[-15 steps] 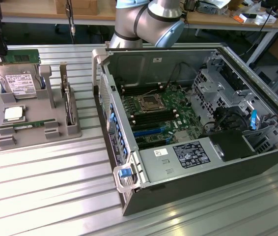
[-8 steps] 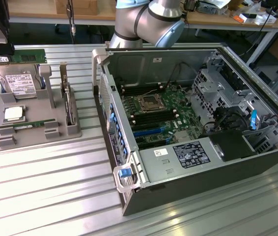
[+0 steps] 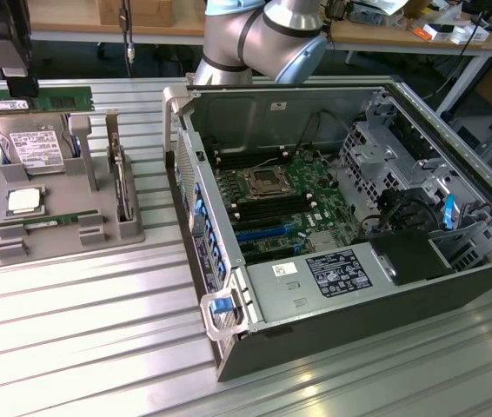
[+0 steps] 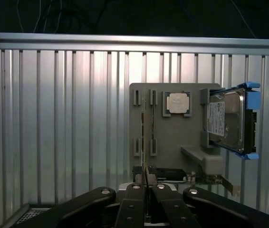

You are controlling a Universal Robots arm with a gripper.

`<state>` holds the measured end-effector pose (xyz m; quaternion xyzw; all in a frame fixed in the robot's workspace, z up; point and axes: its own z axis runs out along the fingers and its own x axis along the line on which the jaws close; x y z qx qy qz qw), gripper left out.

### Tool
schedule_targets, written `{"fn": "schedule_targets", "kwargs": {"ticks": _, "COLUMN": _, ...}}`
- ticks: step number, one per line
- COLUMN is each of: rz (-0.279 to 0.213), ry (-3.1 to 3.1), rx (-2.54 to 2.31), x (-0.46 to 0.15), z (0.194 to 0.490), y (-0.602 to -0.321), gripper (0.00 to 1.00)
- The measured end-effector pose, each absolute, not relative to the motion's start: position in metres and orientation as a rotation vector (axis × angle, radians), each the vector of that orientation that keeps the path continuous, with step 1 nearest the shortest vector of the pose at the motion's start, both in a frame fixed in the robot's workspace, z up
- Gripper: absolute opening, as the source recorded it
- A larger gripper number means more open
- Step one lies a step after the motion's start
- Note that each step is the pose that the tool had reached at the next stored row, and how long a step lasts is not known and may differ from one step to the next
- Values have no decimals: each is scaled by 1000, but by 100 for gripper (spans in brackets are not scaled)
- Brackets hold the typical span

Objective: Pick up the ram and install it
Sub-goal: 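Pick up the ram and move it above insertion slot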

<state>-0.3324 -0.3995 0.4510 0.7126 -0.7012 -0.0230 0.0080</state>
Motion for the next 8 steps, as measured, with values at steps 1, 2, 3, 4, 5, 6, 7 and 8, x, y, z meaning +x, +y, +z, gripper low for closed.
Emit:
{"fn": "schedule_targets", "kwargs": {"ticks": 1, "rz": -72, "ry": -2192, "rx": 2227, "x": -331, "z": 451, "y": -399, "gripper": 12}}
{"fn": "schedule_targets", "kwargs": {"ticks": 2, "rz": -72, "ry": -2192, "rx": 2227, "x": -330, "z": 451, "y": -399, "gripper": 12}}
{"fn": "schedule_targets", "kwargs": {"ticks": 3, "rz": -72, "ry": -2192, "rx": 2227, "x": -329, "z": 451, "y": -399, "gripper": 12}}
{"fn": "schedule_targets", "kwargs": {"ticks": 4, "rz": -72, "ry": -2192, "rx": 2227, "x": -328, "z": 451, "y": -399, "gripper": 12}}
{"fn": "schedule_targets", "kwargs": {"ticks": 5, "rz": -72, "ry": -2192, "rx": 2227, "x": -327, "z": 451, "y": -399, "gripper": 12}}
{"fn": "schedule_targets", "kwargs": {"ticks": 6, "rz": -72, "ry": -2192, "rx": 2227, "x": -326, "z": 451, "y": -399, "gripper": 12}}
{"fn": "schedule_targets", "kwargs": {"ticks": 7, "rz": -72, "ry": -2192, "rx": 2227, "x": -325, "z": 451, "y": -399, "gripper": 12}}
{"fn": "schedule_targets", "kwargs": {"ticks": 8, "rz": -72, "ry": -2192, "rx": 2227, "x": -324, "z": 451, "y": -399, "gripper": 12}}
